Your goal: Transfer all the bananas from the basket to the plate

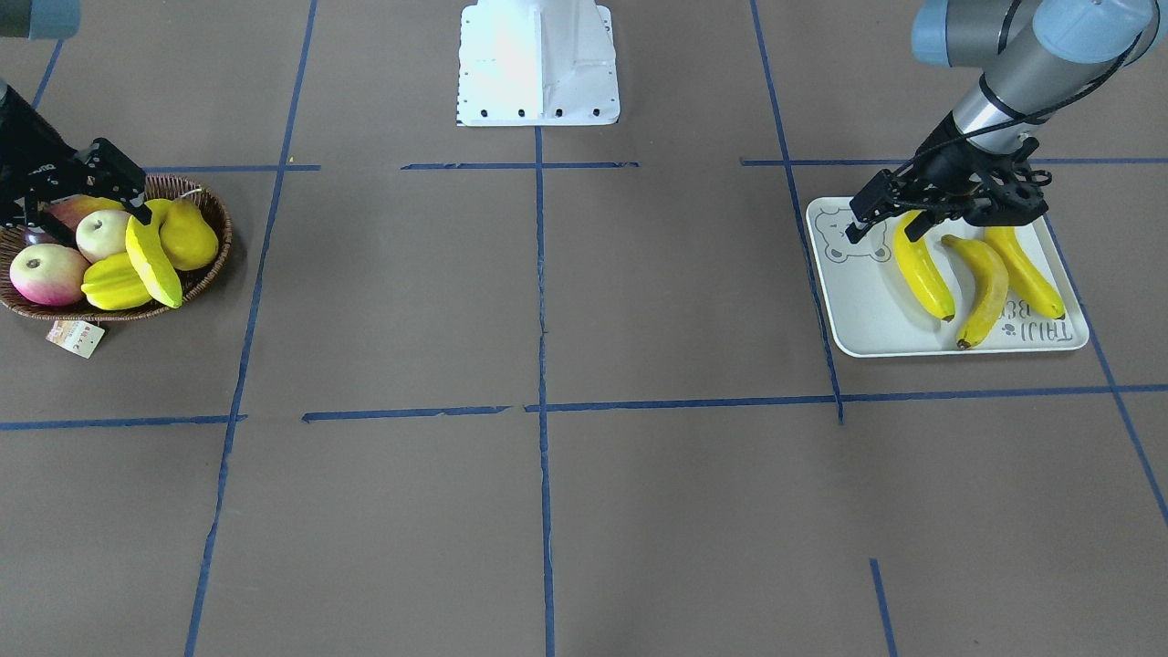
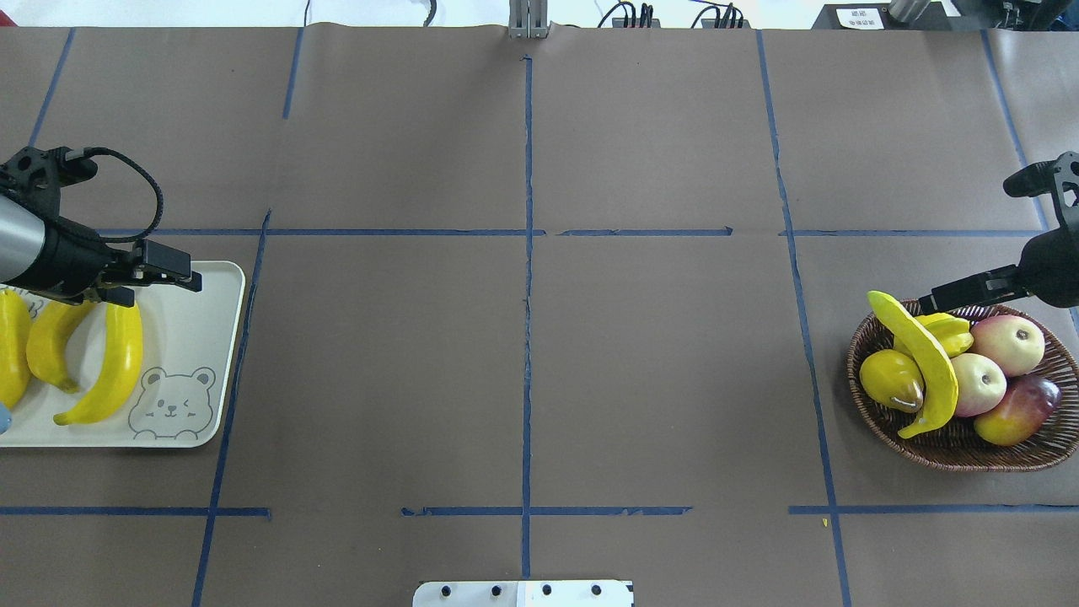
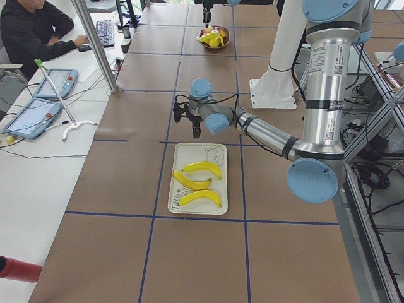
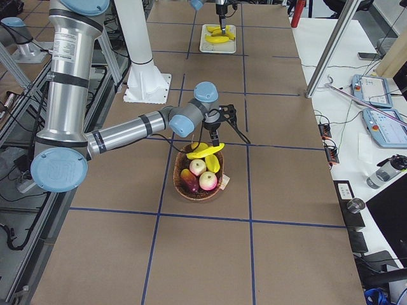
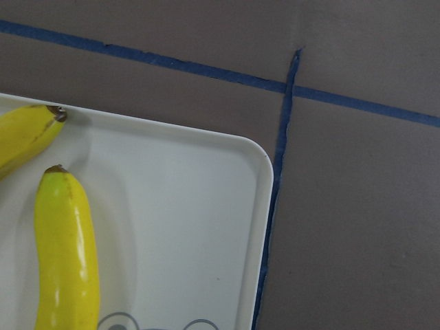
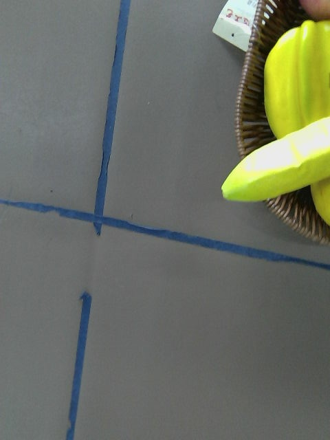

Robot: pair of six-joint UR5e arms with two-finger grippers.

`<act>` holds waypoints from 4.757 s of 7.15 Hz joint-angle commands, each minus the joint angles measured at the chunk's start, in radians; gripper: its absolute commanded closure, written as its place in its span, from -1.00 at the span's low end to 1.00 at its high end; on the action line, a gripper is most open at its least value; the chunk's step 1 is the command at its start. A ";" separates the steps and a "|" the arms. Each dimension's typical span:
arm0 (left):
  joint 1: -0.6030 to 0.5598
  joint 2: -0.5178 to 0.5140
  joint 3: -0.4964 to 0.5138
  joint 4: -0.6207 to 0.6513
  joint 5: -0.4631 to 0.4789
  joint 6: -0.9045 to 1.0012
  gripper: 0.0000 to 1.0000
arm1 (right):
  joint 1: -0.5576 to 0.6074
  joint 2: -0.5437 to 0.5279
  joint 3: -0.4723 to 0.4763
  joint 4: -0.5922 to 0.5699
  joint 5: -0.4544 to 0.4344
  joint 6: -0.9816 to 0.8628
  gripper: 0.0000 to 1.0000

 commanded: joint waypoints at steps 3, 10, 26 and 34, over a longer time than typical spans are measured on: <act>0.000 -0.005 0.000 0.000 0.000 0.000 -0.99 | 0.011 0.004 -0.194 0.259 0.192 0.002 -0.98; -0.002 -0.003 0.000 0.000 0.000 0.000 -0.99 | -0.061 -0.007 -0.217 0.262 0.208 -0.001 -0.80; 0.012 -0.174 0.045 -0.010 -0.003 -0.181 -0.99 | -0.068 0.350 -0.150 0.417 0.207 0.608 0.97; 0.168 -0.512 0.127 -0.239 0.000 -0.584 -0.99 | -0.527 0.562 -0.084 0.403 -0.396 0.854 0.97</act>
